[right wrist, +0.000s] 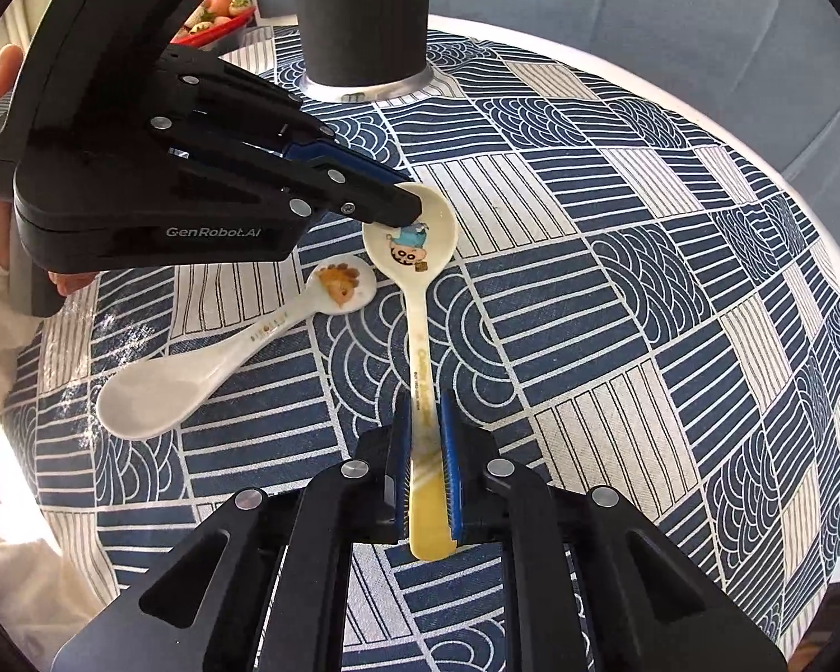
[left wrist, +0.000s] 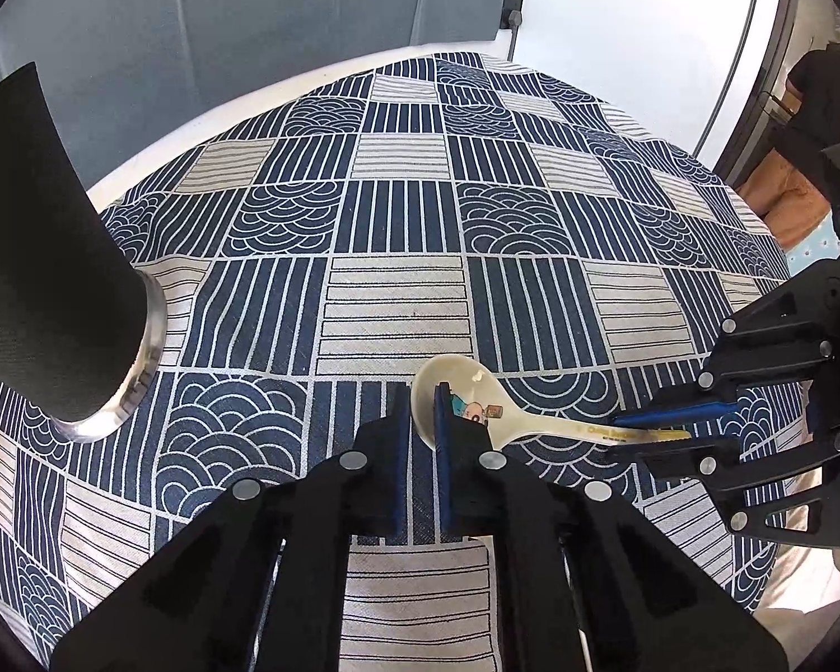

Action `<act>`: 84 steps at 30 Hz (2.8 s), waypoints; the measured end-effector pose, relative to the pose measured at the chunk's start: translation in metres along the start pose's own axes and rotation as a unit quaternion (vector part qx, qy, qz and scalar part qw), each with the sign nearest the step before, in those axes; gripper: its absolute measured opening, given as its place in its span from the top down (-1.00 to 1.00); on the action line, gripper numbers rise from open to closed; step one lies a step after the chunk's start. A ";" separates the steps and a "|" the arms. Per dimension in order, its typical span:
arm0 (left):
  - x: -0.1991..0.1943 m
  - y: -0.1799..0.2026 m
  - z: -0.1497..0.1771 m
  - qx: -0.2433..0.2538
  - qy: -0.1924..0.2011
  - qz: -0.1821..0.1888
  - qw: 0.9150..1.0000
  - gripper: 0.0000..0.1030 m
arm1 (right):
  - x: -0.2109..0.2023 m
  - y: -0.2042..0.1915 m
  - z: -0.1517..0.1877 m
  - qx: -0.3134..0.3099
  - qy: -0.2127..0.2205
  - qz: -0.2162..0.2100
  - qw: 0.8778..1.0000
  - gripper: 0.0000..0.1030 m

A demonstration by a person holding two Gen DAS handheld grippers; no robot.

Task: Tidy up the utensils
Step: 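Close the left tool on a spoon bowl while the right tool grasps a yellow-handled spoon, then carry both spoons over the holder and open both tools to drop them, then move both open tools toward the last white spoon on the cloth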

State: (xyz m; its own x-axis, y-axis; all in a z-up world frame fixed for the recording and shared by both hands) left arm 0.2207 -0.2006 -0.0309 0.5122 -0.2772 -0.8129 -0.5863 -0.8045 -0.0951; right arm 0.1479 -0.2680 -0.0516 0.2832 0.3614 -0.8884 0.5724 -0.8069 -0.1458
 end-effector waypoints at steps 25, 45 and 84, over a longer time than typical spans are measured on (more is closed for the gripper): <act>-0.134 -0.089 -0.054 -0.051 0.096 -0.069 0.992 0.89 | -0.076 -0.045 -0.108 -0.111 0.077 0.061 0.989 0.81; -0.247 -0.203 -0.088 -0.080 0.121 -0.224 0.964 0.92 | -0.104 -0.116 -0.250 -0.214 0.178 0.087 0.957 0.82; -0.192 -0.202 -0.043 -0.093 0.098 -0.195 0.971 -0.62 | -0.073 -0.050 -0.245 -0.152 0.199 0.040 0.967 -0.02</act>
State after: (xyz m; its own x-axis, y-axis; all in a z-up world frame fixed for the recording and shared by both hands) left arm 0.2679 -0.0074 0.1691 0.7931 -0.0132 -0.6089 -0.2098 -0.9445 -0.2528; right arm 0.2875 -0.1398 0.1271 0.5753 0.5034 -0.6447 0.7186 -0.6875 0.1045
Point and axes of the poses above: each gripper's, at about its wrist camera, not at the fingertips, and x roughly the way its jaws point, y to its right, z to its underside, the point moved 4 cm from there along x, roughly the way its jaws point, and after that the axes turned 11 degrees about -z, right-handed, at the moved point
